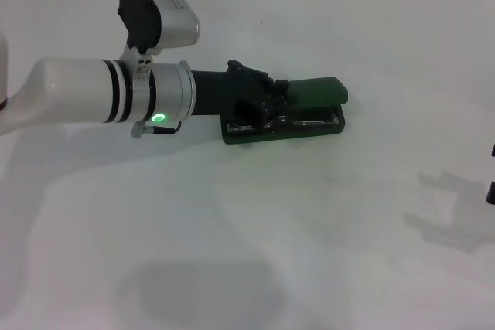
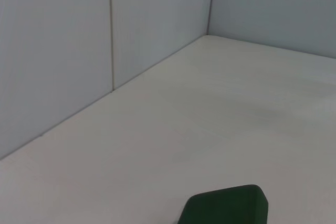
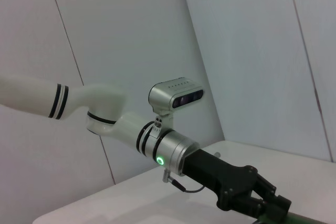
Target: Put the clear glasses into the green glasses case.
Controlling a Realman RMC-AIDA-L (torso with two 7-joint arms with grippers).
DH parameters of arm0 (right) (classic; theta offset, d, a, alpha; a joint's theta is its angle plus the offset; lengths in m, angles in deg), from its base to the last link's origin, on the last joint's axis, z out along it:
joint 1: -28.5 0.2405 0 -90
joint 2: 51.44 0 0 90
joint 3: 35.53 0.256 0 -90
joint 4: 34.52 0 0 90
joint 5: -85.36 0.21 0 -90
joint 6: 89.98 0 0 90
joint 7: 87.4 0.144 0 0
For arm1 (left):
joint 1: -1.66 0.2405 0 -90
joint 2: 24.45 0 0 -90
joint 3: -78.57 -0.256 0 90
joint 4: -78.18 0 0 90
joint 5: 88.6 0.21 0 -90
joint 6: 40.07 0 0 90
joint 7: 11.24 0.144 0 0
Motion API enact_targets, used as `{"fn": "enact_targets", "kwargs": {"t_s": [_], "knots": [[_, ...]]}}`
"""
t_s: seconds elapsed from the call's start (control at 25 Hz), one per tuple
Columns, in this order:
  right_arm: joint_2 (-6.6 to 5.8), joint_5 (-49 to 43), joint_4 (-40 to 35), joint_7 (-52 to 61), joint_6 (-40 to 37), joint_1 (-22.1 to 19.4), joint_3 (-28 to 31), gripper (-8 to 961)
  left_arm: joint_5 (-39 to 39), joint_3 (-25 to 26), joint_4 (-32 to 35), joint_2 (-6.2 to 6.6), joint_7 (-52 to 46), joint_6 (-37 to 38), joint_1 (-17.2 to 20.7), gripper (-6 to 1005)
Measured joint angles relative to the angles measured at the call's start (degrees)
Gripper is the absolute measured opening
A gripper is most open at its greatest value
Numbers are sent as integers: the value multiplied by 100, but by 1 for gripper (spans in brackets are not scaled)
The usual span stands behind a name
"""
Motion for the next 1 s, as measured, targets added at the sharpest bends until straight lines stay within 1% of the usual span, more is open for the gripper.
{"fn": "enact_targets", "kwargs": {"t_s": [0.48,0.6,0.72,0.84,1.0], "knots": [[0,-2,4,0,14,-1,-4,738,-30,-233,-21,-8,-14,300,155,218],[0,-2,5,0,17,-15,-2,737,-123,-237,92,-9,-16,596,177,225],[-1,-9,5,0,24,-53,0,737,-230,-236,356,16,-79,1088,252,231],[-6,-31,3,0,15,-58,0,737,-206,-237,854,49,-321,1810,509,238],[-9,-27,-13,-2,-28,-45,-8,737,-174,-199,1621,95,-402,3001,1166,247]]}}
